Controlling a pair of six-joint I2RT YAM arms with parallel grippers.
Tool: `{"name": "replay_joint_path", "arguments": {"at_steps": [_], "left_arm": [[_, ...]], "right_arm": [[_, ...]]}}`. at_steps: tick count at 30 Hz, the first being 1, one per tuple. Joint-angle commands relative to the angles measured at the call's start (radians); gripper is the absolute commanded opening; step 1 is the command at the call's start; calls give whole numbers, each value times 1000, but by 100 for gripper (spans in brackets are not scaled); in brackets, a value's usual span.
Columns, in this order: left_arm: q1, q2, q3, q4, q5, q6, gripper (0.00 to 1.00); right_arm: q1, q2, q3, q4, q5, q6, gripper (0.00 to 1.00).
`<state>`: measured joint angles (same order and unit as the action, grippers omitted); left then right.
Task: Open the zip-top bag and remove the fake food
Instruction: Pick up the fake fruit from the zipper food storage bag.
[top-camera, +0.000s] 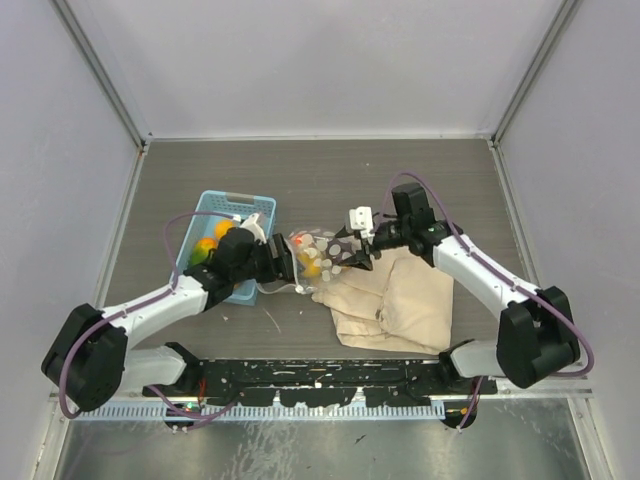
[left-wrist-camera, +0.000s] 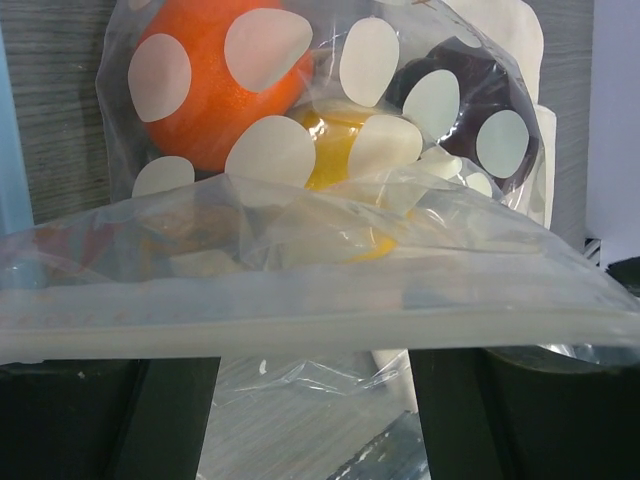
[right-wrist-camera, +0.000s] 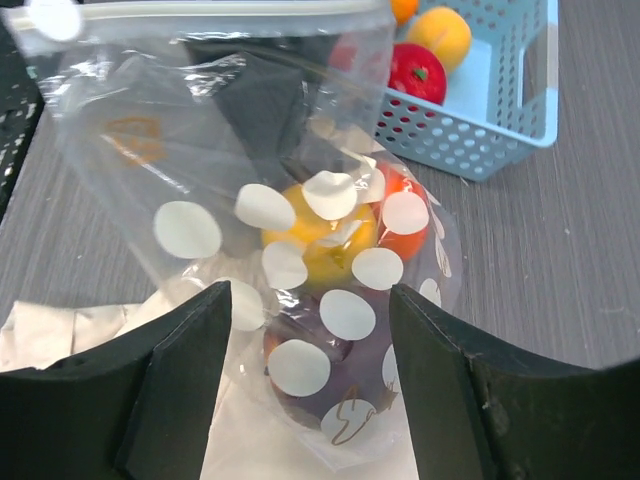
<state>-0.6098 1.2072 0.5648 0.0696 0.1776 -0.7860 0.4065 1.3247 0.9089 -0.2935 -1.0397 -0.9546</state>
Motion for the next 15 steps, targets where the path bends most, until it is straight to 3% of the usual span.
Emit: {"name": "replay_joint_path", "arguments": {"at_steps": [1, 8, 15], "left_arm": [[-7, 14, 49, 51, 10, 39, 71], [-13, 36, 65, 54, 8, 53, 75], [-17, 55, 84, 67, 8, 60, 81]], "right_arm": [[39, 22, -19, 245, 124, 254, 68], [50, 131, 17, 393, 278, 619, 35], [132, 206, 67, 347, 421, 644, 21]]}}
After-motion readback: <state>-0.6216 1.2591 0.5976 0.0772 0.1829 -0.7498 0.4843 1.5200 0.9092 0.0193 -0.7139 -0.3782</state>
